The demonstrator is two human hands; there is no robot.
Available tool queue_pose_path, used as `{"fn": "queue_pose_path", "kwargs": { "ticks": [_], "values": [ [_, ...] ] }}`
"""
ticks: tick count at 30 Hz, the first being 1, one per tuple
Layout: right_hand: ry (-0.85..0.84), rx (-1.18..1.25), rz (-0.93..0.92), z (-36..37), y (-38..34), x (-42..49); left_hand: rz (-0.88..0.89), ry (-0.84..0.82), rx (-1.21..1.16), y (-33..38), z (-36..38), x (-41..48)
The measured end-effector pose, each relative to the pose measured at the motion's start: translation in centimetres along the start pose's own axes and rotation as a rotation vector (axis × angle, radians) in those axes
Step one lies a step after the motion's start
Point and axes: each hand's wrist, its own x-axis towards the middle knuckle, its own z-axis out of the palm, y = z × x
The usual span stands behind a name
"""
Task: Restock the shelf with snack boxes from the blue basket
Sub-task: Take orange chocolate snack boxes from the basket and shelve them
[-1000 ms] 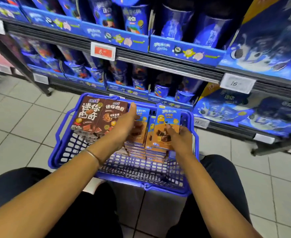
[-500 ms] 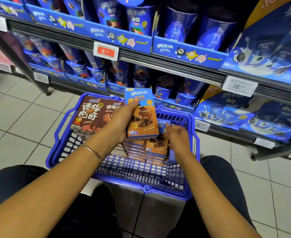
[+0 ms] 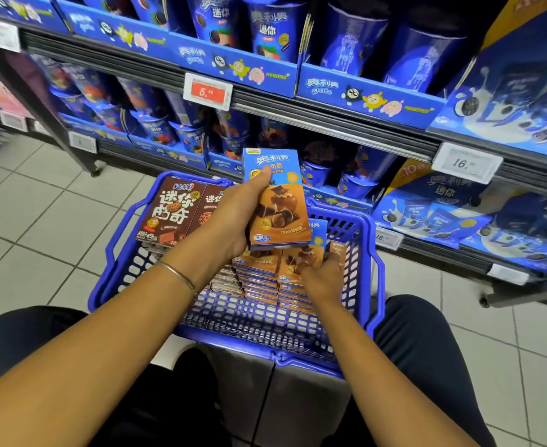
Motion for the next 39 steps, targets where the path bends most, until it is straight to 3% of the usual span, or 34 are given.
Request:
{"fn": "queue_pose_path", "kwargs": {
  "ticks": [7,15,19,28,34,39],
  "values": [
    [0.028,0.411,0.033,-1.2,-0.6,0.1,0.011,0.03,0.045,0.0,-0.2,0.2],
    [0.162,0.694,-0.013,-5.8,-5.5,-2.3,0.092,0.098,0.087,0.1,-1.1,1.3],
    [0.078,0.813,-0.05,-8.0,-8.7,-3.7,0.106,0.092,0.071,-0.3,-1.0,1.3],
    [-0.155,0.588,-0.206,-5.9,-11.2,-6.1,0.131,-0.072,0.062,-0.5,0.5,0.3],
    [-0.205,0.456,-0.296,-5.3,-12.0,-6.7,0.122,-0.248,0.053,-0.3,0.0,0.0],
    [-0.166,0.62,-0.113,-4.7,-10.6,-5.3,0.098,-0.205,-0.068,0.3,-0.6,-0.2]
  ]
}}
